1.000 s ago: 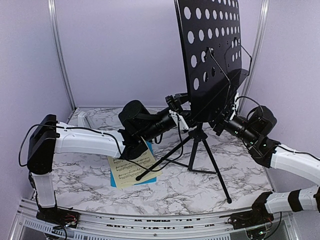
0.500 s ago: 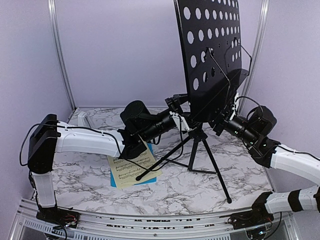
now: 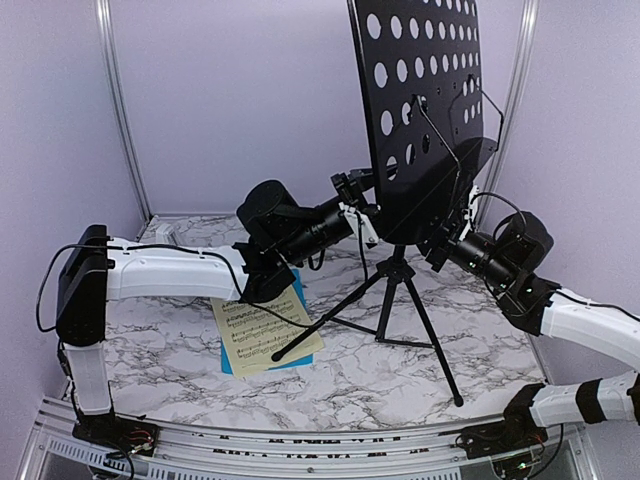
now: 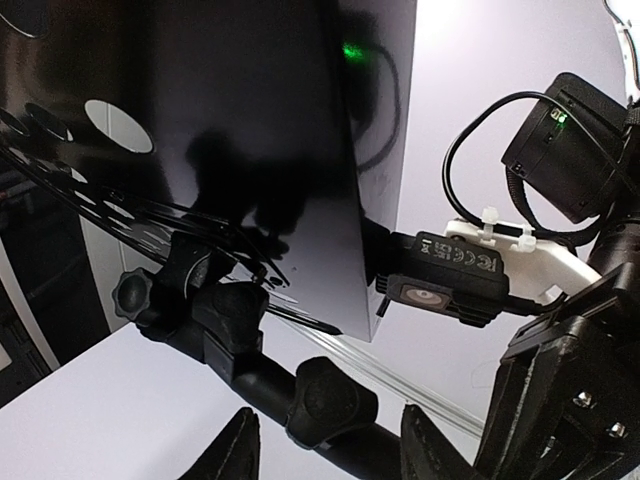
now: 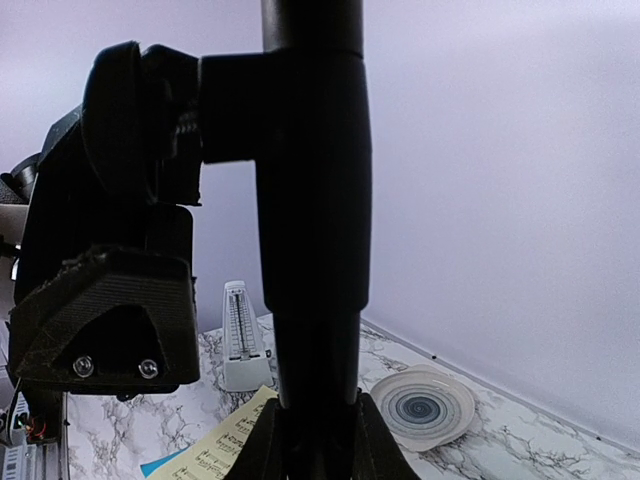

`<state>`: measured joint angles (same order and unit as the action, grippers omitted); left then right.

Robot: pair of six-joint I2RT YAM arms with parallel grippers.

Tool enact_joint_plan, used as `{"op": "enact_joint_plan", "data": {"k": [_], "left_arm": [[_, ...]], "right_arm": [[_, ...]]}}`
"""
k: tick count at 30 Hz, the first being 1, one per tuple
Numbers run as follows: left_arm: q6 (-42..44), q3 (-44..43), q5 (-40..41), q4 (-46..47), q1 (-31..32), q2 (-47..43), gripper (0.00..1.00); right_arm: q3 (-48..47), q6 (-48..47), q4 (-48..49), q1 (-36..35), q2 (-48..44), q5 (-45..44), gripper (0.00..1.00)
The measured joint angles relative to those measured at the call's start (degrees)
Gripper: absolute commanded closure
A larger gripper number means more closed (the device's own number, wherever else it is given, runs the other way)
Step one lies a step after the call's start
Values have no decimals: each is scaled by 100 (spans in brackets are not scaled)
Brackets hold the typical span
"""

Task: Pack up the instrument practice props
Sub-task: Unscrew the knob on the music stand from the music stand.

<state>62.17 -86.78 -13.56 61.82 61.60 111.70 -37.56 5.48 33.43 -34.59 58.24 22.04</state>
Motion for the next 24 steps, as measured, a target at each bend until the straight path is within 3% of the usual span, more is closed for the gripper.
{"op": "enact_joint_plan", "data": {"k": [15, 24], "left_arm": [[118, -162, -140, -138, 28, 79, 85], [-55, -251, 511, 852, 219, 542, 95]], "right_arm": [[0, 11, 39, 2, 31, 0, 100], [0, 24, 46, 24, 31, -26, 100]]}}
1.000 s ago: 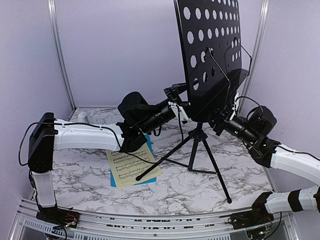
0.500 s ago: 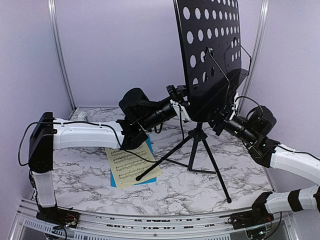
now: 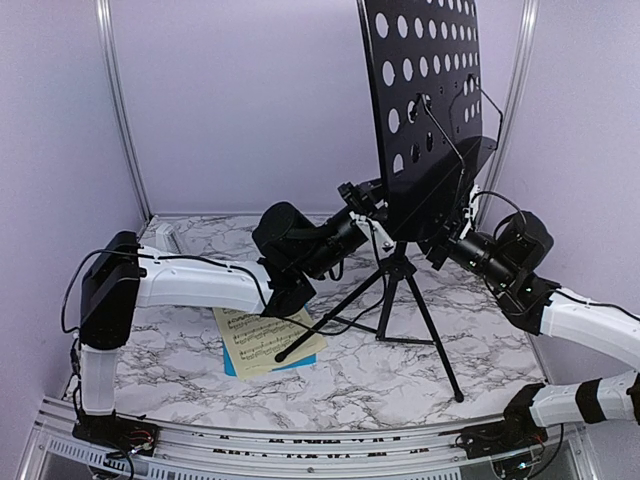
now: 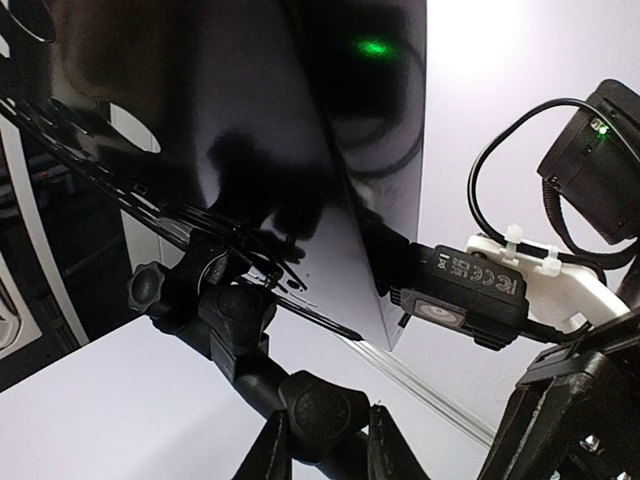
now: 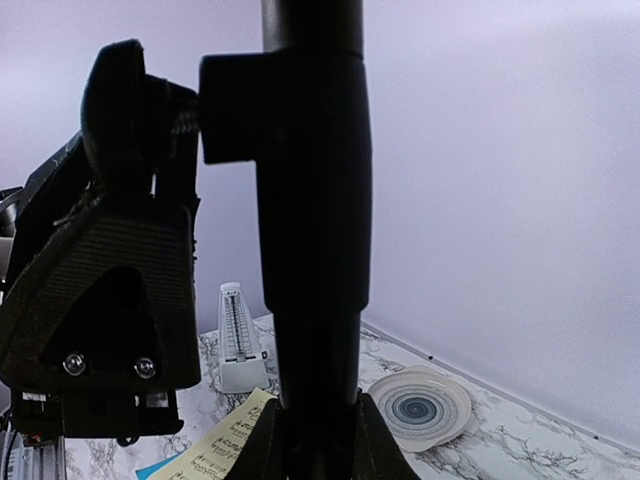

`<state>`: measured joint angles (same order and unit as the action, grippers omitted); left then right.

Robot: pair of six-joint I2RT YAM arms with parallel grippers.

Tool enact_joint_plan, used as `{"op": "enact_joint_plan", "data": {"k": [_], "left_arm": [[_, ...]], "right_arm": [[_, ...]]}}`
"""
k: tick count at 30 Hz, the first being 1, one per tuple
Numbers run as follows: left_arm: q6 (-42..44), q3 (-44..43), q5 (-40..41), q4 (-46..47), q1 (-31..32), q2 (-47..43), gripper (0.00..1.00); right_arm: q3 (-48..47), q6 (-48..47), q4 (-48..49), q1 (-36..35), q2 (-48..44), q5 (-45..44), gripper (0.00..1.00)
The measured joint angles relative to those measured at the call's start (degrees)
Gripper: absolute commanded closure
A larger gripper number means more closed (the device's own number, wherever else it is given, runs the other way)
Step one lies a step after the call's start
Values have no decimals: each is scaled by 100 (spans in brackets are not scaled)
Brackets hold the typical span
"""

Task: Pack up the instrument practice props
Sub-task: Unscrew the knob on the music stand from the music stand.

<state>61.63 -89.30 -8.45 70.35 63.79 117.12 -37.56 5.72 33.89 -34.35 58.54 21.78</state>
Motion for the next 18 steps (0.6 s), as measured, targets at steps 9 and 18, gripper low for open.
{"op": "enact_joint_plan", "data": {"k": [9, 18], "left_arm": [[-494, -1091, 1233, 1464, 341, 1266, 91], [-667, -1467, 1840, 1893, 520, 1631, 37]], "right_arm": [[0, 22, 92, 59, 52, -129, 100], [-13, -26, 122, 11, 116, -127, 100]]}}
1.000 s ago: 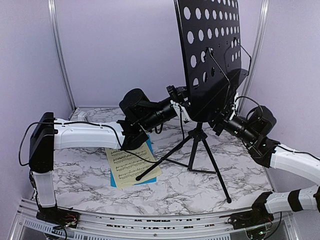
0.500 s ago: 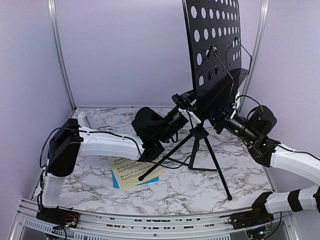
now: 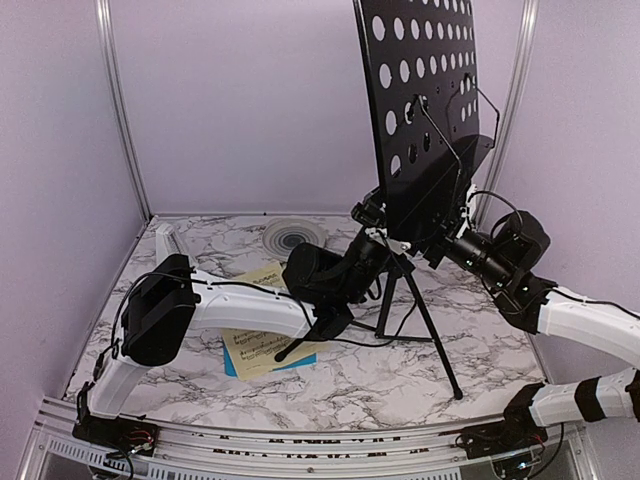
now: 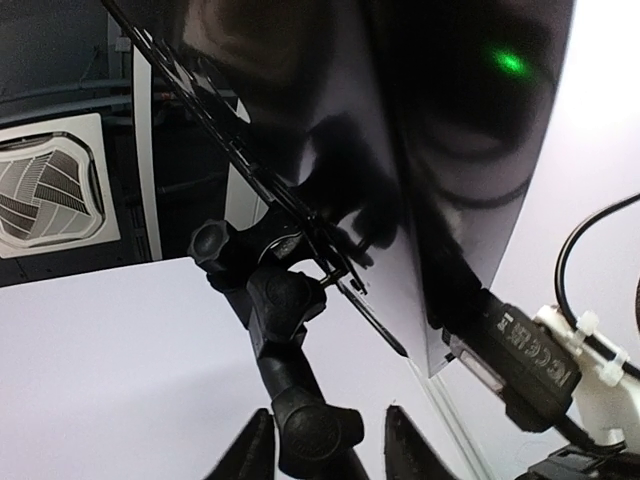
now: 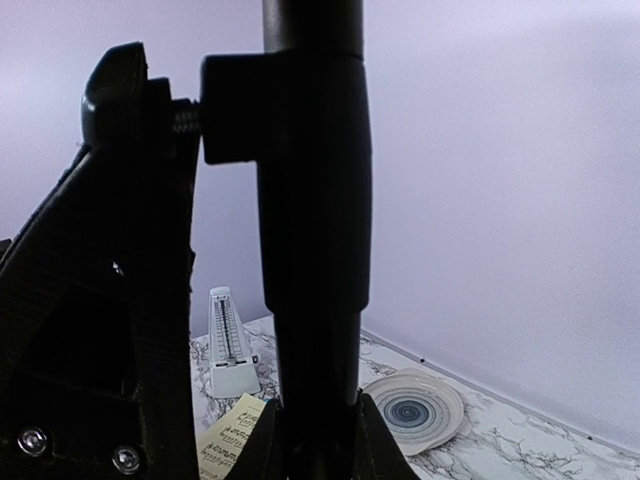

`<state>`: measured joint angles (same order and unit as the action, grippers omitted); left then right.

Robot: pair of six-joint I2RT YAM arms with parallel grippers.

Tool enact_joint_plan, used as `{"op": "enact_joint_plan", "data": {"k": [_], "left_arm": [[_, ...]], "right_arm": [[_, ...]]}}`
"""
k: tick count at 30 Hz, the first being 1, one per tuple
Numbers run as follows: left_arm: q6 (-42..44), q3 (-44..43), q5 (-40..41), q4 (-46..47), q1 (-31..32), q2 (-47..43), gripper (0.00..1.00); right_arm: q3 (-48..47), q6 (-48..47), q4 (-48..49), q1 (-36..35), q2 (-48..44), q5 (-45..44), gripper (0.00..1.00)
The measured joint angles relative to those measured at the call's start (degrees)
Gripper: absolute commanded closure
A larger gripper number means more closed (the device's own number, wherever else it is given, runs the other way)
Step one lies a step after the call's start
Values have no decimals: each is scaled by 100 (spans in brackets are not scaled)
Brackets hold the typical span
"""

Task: Pack up the instrument practice props
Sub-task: Unscrew the knob on the music stand from the music stand.

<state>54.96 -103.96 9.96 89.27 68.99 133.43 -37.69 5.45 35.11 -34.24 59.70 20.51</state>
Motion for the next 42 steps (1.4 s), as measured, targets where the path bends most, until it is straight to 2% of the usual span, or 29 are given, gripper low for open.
{"op": "enact_joint_plan", "data": {"k": [2, 4, 10, 14, 18, 22, 28, 32, 42], "left_arm": [[63, 144, -144, -26, 13, -96, 26], [94, 540, -356, -92, 2, -328, 23], [107, 1829, -1298, -540, -273, -1303, 28], [74, 2177, -2177, -1274, -726, -1980, 28], [219, 2120, -2909, -2184, -1102, -2433, 31], [560, 1873, -3515, -3169, -1187, -2551, 32], [1368, 1438, -4068, -4802, -1224, -2557, 27], [1644, 1248, -4175, -5149, -1261, -2557, 23], [1958, 833, -4310, -5536, -1270, -2557, 26]], "right_arm": [[-11, -17, 2, -26, 26, -9, 100], [-11, -24, 7, -28, 31, -13, 100], [-11, -37, 2, -31, 31, -15, 100], [-11, -39, 0, -31, 31, -15, 100], [-11, -42, 0, -31, 31, -15, 100], [-13, -52, -4, -31, 31, -15, 100], [-44, -59, -59, -33, 31, -13, 100], [-55, -61, -72, -33, 35, -11, 100], [-74, -83, -103, -33, 44, -9, 100]]}}
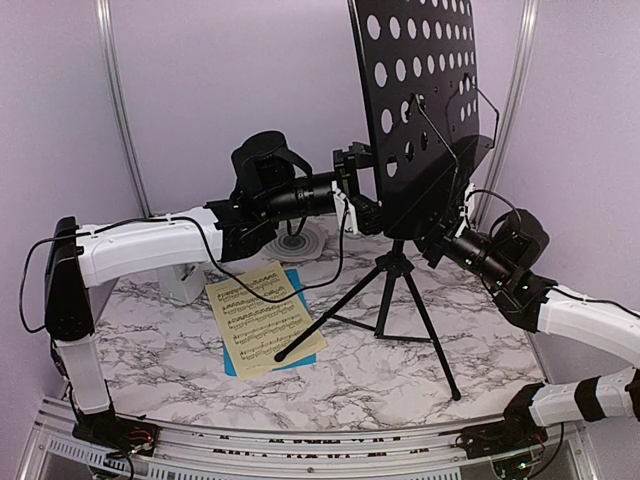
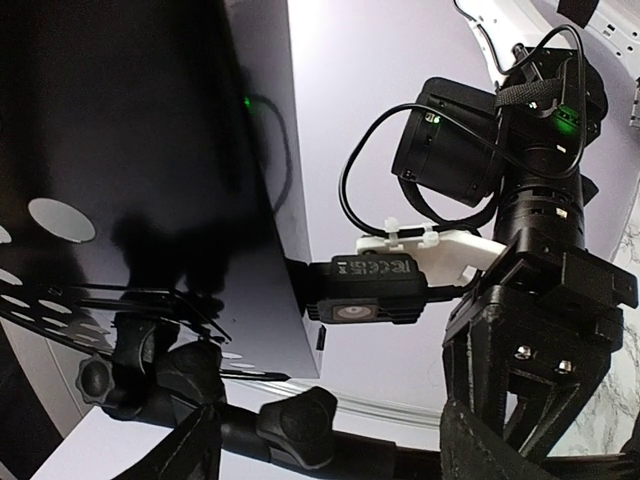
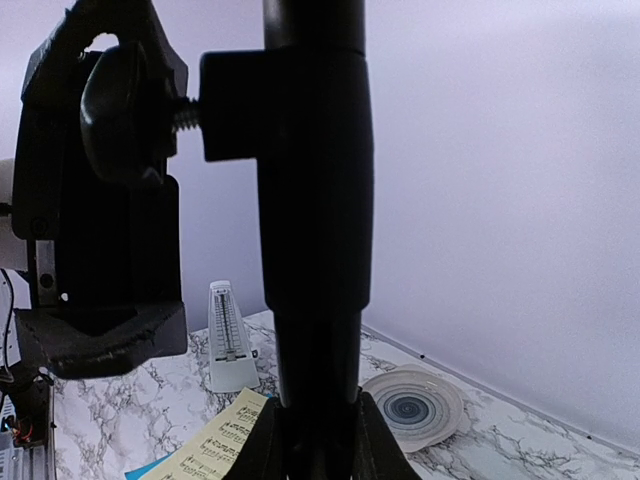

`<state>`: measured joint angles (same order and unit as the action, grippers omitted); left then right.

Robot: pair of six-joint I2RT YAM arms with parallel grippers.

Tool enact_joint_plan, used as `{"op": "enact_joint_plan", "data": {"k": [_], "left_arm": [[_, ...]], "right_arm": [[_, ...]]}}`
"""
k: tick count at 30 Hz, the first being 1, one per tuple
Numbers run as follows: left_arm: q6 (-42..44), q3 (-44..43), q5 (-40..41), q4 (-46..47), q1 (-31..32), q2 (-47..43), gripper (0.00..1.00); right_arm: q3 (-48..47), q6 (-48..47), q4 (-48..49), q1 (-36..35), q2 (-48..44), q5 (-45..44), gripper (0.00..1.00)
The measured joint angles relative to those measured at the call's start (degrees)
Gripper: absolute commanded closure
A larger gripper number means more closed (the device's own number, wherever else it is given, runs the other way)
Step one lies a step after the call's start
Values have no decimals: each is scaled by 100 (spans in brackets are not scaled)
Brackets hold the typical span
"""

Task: Pack up the instrument practice props
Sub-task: Unscrew the knob on the music stand from the music stand.

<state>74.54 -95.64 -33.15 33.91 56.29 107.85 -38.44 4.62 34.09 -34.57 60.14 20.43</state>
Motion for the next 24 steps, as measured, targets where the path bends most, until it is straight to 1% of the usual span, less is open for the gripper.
{"op": "enact_joint_plan", "data": {"k": [2, 6, 10, 14, 17, 20, 23, 24], "left_arm": [[59, -107, -31, -79, 0, 2, 28], [216, -343, -61, -280, 0, 42, 39], [376, -562, -63, -507, 0, 133, 46], [461, -588, -17, -675, 0, 212, 59], [498, -645, 22, -629, 0, 238, 73], [297, -575, 111, -345, 4, 249, 83], [-2, -350, 216, 413, 63, 354, 87], [-118, -293, 271, 717, 81, 420, 88]], "right_arm": [[0, -2, 0, 0, 2, 0, 100], [0, -2, 0, 0, 0, 0, 100], [0, -2, 0, 0, 0, 0, 100], [0, -13, -2, 0, 0, 0, 100], [0, -17, -11, 0, 0, 0, 100], [0, -17, -11, 0, 0, 0, 100], [-2, -15, -9, -2, -4, -15, 100], [-2, -15, -11, -2, -9, -37, 100]]}}
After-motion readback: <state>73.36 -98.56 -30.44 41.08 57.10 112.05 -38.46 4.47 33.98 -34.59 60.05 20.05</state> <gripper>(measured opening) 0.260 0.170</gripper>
